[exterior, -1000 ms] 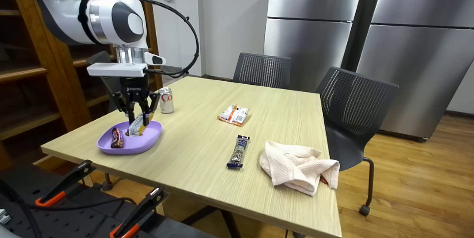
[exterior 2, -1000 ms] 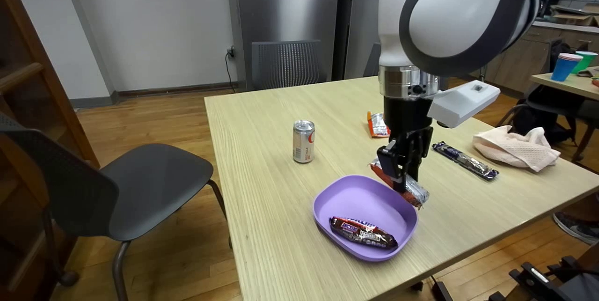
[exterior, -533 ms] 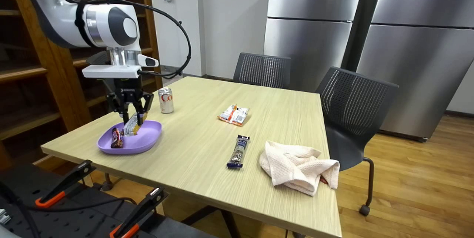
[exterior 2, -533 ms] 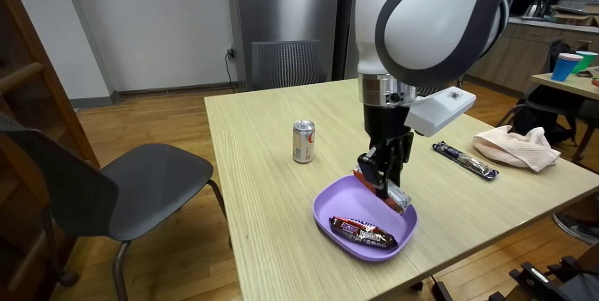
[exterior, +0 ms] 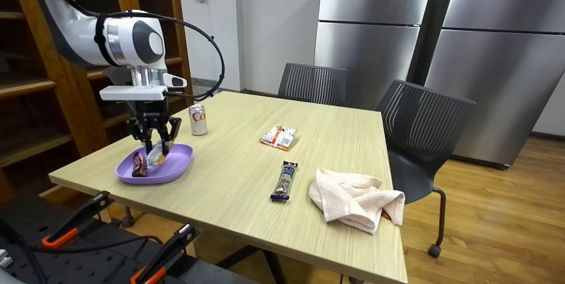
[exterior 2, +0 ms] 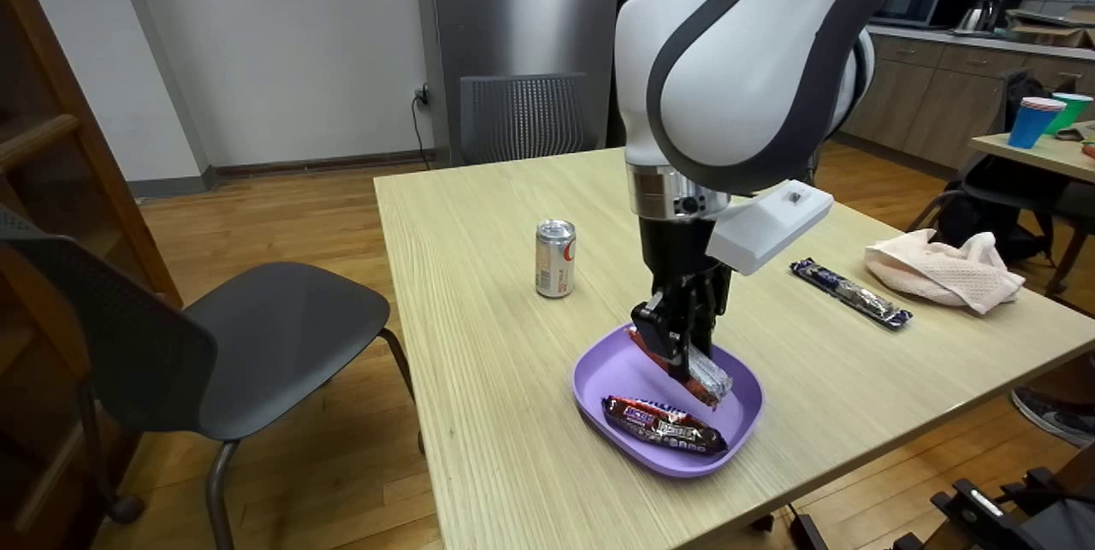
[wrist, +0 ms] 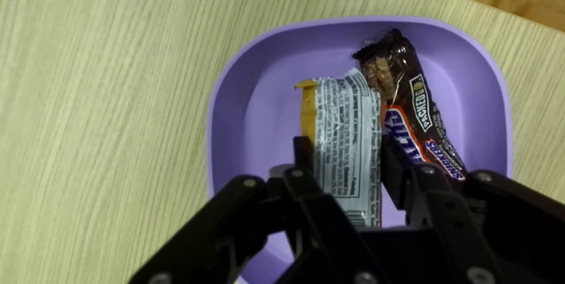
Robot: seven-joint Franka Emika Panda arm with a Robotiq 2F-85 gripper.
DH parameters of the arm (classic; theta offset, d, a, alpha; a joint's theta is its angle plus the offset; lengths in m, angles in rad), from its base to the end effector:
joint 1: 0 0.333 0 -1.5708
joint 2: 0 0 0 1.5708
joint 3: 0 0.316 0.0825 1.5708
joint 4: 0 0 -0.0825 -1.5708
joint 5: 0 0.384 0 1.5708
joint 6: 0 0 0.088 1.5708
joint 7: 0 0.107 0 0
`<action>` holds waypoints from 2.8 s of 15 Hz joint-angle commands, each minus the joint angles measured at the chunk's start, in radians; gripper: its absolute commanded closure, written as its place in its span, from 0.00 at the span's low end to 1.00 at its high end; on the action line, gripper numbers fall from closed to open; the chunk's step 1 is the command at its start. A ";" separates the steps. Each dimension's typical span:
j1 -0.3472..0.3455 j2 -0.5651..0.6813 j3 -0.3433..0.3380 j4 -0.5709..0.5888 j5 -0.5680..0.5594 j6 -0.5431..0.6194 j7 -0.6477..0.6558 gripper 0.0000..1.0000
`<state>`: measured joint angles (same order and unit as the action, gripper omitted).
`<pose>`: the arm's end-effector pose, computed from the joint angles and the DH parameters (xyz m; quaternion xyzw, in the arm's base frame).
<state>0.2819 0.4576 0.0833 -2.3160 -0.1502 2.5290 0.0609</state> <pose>0.4545 0.1791 0.1271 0.9694 0.2135 -0.1136 0.0416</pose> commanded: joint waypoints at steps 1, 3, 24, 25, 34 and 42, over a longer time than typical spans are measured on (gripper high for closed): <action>0.015 0.042 0.003 0.056 -0.024 -0.055 0.035 0.83; 0.020 0.059 0.005 0.069 -0.023 -0.065 0.032 0.83; 0.035 0.119 0.041 0.125 -0.004 -0.116 0.017 0.83; 0.035 0.121 0.042 0.125 -0.004 -0.116 0.018 0.83; 0.031 0.106 0.036 0.118 -0.005 -0.107 0.022 0.00; -0.001 0.061 0.028 0.081 0.012 -0.084 0.016 0.00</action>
<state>0.3029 0.5698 0.1088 -2.2060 -0.1475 2.4537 0.0620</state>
